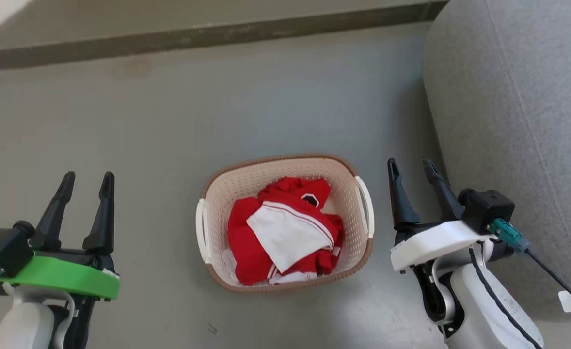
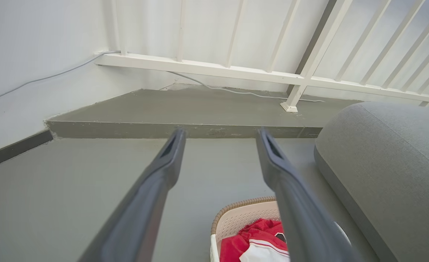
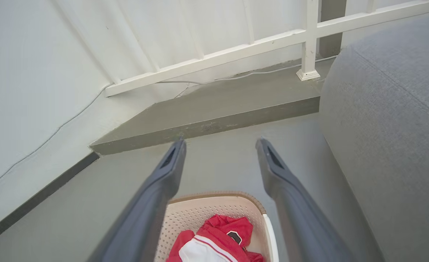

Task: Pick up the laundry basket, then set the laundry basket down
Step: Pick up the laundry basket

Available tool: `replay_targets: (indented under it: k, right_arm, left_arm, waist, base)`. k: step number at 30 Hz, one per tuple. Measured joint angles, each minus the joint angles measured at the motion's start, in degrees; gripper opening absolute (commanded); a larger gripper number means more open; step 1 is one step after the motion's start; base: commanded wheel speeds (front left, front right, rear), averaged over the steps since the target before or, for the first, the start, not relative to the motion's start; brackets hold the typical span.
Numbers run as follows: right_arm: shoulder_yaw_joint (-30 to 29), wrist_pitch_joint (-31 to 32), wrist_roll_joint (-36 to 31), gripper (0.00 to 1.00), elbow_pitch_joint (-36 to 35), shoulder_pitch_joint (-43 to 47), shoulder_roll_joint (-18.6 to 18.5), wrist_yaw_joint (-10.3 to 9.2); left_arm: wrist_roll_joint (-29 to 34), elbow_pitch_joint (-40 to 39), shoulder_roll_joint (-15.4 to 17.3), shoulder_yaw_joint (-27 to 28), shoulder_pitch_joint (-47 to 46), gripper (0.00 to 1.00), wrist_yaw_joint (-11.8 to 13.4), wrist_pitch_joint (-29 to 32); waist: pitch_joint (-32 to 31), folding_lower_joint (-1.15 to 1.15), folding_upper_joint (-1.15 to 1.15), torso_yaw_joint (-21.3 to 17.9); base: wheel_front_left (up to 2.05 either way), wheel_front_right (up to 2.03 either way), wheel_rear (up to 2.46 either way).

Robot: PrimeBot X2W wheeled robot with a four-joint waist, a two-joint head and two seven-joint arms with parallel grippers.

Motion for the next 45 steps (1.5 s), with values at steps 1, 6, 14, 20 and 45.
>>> replay_targets:
  k: [1,6,14,20,45]
  right_arm:
    - [0.0,0.0,0.2,1.0,0.2,-0.2,0.0,0.0]
    - [-0.4,0.0,0.6,1.0,1.1,-0.8,0.0,-0.07]
    - [-1.9,0.0,3.5,1.0,2.7,-2.3,0.0,-0.08]
    - [-3.7,0.0,4.1,1.0,5.8,-4.6,-0.1,-0.08]
    - [-1.9,0.0,5.6,1.0,20.6,-17.9,-0.3,-0.08]
  left_arm:
    - [-0.4,0.0,0.3,-0.4,-0.2,1.0,0.0,0.0]
    - [-2.2,0.2,1.3,-2.4,-2.6,1.0,0.0,0.0]
    - [-5.1,2.6,3.6,-4.9,-5.1,1.0,0.0,0.0]
    - [-7.8,5.7,5.6,-8.4,-8.4,1.0,0.0,0.0]
    - [-14.0,11.7,10.8,-27.1,-23.5,1.0,0.0,0.0]
  waist:
    - [0.6,0.0,0.0,-0.1]
    - [3.9,0.0,0.0,-0.4]
    - [8.6,0.0,0.0,-0.7]
    - [13.2,0.01,0.0,-0.8]
    - [29.0,0.01,0.0,0.2]
  base:
    - [0.0,0.0,0.0]
    - [0.0,0.0,0.0]
    - [0.0,0.0,0.0]
    - [0.0,0.0,0.0]
    - [0.0,0.0,0.0]
